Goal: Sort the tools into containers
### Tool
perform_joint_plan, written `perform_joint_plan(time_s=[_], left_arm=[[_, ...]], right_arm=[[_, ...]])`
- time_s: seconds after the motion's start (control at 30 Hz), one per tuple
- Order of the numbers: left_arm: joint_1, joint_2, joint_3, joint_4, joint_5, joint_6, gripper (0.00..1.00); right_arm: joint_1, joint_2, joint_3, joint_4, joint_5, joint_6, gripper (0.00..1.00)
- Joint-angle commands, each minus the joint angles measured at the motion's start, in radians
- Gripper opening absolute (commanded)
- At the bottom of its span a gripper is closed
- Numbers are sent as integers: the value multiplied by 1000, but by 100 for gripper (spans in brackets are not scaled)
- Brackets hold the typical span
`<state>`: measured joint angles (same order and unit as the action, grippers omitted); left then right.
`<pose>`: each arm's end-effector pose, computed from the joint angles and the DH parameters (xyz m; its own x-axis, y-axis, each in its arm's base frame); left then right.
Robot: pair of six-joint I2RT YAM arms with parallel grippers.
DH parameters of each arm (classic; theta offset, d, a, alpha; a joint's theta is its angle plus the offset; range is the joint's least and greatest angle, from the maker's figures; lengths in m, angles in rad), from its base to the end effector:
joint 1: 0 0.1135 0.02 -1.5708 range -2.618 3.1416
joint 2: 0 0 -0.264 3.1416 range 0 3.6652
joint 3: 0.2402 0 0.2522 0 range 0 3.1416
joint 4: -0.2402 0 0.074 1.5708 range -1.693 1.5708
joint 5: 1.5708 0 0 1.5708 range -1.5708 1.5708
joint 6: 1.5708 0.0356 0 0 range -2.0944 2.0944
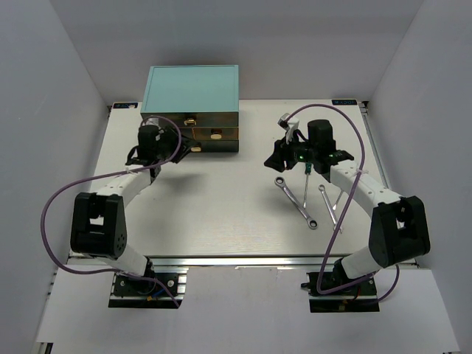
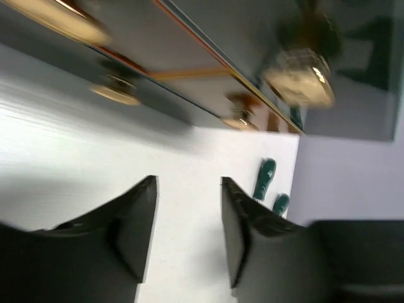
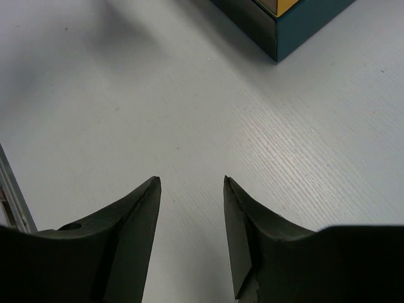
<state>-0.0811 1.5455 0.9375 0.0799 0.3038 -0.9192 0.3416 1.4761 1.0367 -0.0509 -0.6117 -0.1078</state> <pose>0.3399 -0.0383 0.2323 -0.5708 -0.7148 -0.4040 -0.1963 0.5965 -0.7782 0.3071 0.1309 0.2778 -0.3602 -0.2216 -0.9062 -0.7950 0.5812 0.1739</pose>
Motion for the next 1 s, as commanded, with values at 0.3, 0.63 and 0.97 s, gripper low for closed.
perform_joint_plan(time_s=[0.3,0.63,0.97], left_arm=[[-311,14,-11,176,-297,-341,63],[-385,168,128,68,-586,-581,66],[-385,225,196,63,-641,-633,65]], right_arm=[[4,-20,0,40,46,51,50],[2,-63,-33,40,81,51,51],[-1,-86,-66,74,99,37,51]])
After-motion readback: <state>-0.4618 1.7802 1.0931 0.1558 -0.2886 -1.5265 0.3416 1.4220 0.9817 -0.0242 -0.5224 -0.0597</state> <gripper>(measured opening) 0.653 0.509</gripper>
